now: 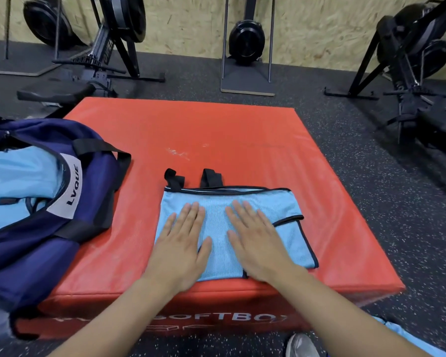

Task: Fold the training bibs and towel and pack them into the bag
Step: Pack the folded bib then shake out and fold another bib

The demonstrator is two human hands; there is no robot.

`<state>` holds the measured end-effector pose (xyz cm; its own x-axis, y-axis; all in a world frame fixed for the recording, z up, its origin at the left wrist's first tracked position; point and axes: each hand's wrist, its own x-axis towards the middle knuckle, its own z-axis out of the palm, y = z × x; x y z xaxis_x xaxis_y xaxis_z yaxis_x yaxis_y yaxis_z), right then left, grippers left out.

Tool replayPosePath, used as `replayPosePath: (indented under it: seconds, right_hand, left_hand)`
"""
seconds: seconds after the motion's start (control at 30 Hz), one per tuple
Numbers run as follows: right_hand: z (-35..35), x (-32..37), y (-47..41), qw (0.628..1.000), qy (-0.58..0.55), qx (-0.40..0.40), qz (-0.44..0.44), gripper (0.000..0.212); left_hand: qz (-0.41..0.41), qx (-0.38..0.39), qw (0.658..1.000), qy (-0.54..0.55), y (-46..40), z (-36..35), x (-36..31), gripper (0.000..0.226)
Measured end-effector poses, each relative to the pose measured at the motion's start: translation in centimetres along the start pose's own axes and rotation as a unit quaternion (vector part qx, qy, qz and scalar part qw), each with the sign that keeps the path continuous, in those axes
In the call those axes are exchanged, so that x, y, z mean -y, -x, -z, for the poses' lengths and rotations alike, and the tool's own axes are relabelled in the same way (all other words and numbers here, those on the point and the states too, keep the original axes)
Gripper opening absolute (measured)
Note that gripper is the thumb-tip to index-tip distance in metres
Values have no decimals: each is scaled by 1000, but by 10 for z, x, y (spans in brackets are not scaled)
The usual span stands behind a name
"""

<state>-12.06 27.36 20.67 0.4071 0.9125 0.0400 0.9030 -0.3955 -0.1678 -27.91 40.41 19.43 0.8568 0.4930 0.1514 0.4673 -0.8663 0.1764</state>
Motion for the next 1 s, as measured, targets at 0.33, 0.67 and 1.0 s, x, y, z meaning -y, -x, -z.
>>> replayPosePath:
  seconds: [0.33, 0.67, 1.0]
  right_hand:
    - [34, -69, 8, 995, 33, -13, -95, 81]
    - [38, -39, -64, 986, -129, 100, 35, 47]
    - [38, -42, -81, 989, 1, 22, -147, 49]
  left_hand:
    - [76, 4, 997, 2, 7, 22, 48, 87]
    - [44, -7, 999, 0, 3, 49, 39, 74]
    - [24, -14, 1000, -6, 3, 45, 35, 60]
